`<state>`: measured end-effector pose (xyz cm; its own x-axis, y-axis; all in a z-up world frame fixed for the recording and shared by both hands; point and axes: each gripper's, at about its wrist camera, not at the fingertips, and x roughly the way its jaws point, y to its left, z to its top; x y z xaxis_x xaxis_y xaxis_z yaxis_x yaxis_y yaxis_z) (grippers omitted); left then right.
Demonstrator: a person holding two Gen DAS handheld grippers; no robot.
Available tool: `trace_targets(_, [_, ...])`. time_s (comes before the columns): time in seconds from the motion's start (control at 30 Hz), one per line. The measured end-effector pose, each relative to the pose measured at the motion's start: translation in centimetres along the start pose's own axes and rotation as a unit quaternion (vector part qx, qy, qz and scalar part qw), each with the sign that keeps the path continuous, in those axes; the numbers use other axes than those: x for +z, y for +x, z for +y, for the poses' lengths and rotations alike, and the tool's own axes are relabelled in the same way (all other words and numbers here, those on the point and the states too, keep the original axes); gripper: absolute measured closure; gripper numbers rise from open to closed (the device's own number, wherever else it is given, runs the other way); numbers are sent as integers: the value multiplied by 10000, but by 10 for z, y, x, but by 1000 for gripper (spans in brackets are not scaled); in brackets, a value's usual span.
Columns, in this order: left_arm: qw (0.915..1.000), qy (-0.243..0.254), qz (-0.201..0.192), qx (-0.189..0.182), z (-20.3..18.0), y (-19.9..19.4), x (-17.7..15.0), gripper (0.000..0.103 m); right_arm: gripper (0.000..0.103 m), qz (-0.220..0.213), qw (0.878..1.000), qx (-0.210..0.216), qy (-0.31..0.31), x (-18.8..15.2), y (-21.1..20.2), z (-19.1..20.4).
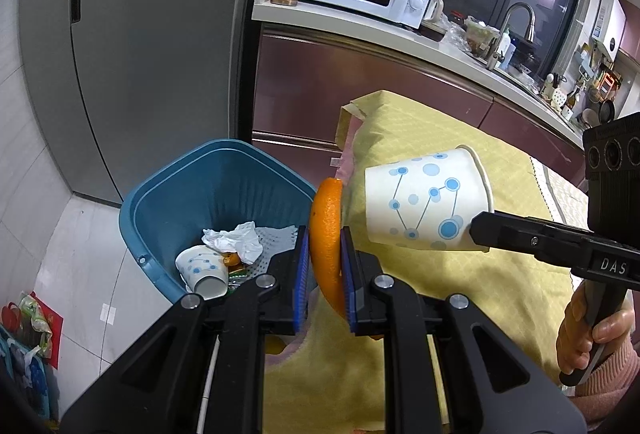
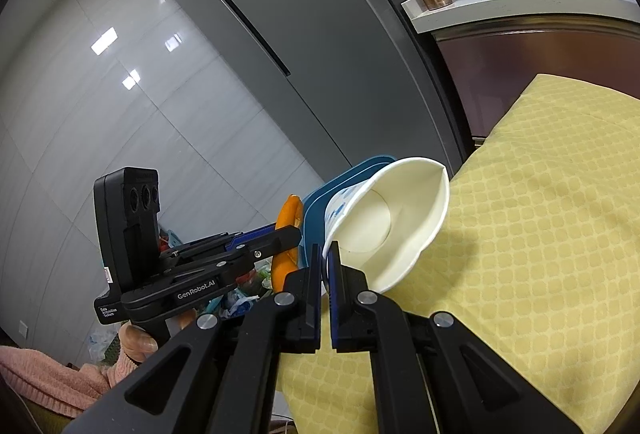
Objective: Collect trash
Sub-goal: 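Carry the orange peel and blue-dotted paper cup over to the teal bin, then open both tools above the teal bin to drop peel and cup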
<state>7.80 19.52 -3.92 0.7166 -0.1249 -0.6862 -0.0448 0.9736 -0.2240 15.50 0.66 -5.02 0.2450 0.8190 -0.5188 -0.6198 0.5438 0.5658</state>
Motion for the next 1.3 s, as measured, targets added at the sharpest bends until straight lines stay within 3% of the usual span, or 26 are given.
trace_targets(0.33, [9997, -172, -64, 179, 18, 3, 5, 87, 101, 151, 9999, 3, -45, 13, 18, 4])
trace_targets(0.77, [9977, -451, -11, 511, 52, 29, 12, 87, 101, 618, 9978, -113, -205, 34, 72, 10])
trace_targets(1.3, [9950, -707, 405, 570, 79, 86, 4, 87, 101, 1357, 9882, -587, -393, 39, 135, 14])
